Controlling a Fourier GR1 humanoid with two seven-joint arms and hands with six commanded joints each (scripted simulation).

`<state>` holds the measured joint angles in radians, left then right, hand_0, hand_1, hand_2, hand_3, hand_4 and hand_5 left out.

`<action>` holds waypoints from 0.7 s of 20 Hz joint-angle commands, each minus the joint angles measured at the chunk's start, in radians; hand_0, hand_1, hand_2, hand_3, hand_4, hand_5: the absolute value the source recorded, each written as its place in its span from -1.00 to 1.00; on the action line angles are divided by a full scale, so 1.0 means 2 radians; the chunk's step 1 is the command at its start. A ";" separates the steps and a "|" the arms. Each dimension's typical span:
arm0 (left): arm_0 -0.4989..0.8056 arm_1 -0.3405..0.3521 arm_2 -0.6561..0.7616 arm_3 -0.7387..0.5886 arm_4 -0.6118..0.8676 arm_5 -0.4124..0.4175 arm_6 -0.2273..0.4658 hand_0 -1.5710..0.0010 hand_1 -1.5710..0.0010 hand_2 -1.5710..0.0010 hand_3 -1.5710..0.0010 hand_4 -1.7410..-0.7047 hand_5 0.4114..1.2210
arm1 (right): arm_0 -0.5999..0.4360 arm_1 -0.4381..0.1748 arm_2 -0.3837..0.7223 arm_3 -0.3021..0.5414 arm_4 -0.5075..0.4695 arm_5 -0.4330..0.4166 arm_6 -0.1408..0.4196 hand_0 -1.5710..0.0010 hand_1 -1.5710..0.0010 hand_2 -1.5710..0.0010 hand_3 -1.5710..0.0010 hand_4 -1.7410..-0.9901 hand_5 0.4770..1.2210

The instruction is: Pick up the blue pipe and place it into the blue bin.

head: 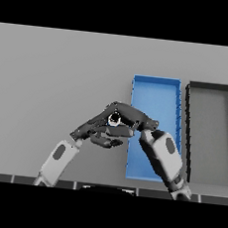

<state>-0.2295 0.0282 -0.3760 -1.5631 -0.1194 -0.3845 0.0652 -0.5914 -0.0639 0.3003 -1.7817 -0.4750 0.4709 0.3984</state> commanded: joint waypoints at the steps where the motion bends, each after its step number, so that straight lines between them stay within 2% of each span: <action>1: -0.001 0.001 0.001 0.002 0.001 -0.002 0.004 0.98 0.98 0.98 0.98 0.60 -0.86 | -0.017 -0.003 -0.015 -0.003 -0.029 -0.012 0.013 -1.00 -1.00 -1.00 -1.00 -1.00 1.00; 4: -0.002 -0.002 -0.003 0.005 -0.001 -0.003 0.005 0.99 0.99 0.99 0.99 0.61 -0.91 | -0.082 -0.023 -0.046 -0.005 -0.104 -0.047 0.044 -1.00 -1.00 -1.00 -1.00 -1.00 1.00; 6: -0.001 -0.001 0.000 0.002 0.003 -0.004 0.008 0.99 0.99 0.99 0.99 0.61 -0.93 | -0.133 -0.044 -0.073 0.017 -0.147 -0.048 0.045 -1.00 -1.00 -1.00 -1.00 -1.00 1.00; 7: -0.006 -0.001 0.002 0.006 0.003 -0.004 0.016 0.99 0.99 1.00 1.00 0.61 -0.94 | -0.148 -0.055 -0.089 0.027 -0.165 -0.050 0.038 -1.00 -1.00 -1.00 -1.00 -1.00 1.00; 10: 0.001 -0.002 -0.002 0.003 -0.002 -0.002 0.021 1.00 1.00 1.00 1.00 0.62 -0.95 | -0.201 -0.087 -0.131 0.071 -0.138 -0.094 0.008 -1.00 -1.00 -1.00 -1.00 -1.00 1.00; 12: -0.005 -0.001 -0.001 0.001 -0.003 0.000 0.029 1.00 1.00 1.00 1.00 0.64 -0.96 | -0.229 -0.109 -0.150 0.110 -0.119 -0.109 0.009 -1.00 -1.00 -1.00 -1.00 -1.00 1.00; 14: -0.002 0.000 -0.001 0.001 -0.001 -0.004 0.023 1.00 1.00 1.00 1.00 0.64 -0.98 | -0.237 -0.123 -0.165 0.159 -0.101 -0.115 0.004 -1.00 -1.00 -1.00 -1.00 -1.00 1.00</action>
<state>-0.2336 0.0284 -0.3785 -1.5606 -0.1211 -0.3929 0.1095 -1.0643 -0.3114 -0.0298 -1.4621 -0.6765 0.2398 0.4086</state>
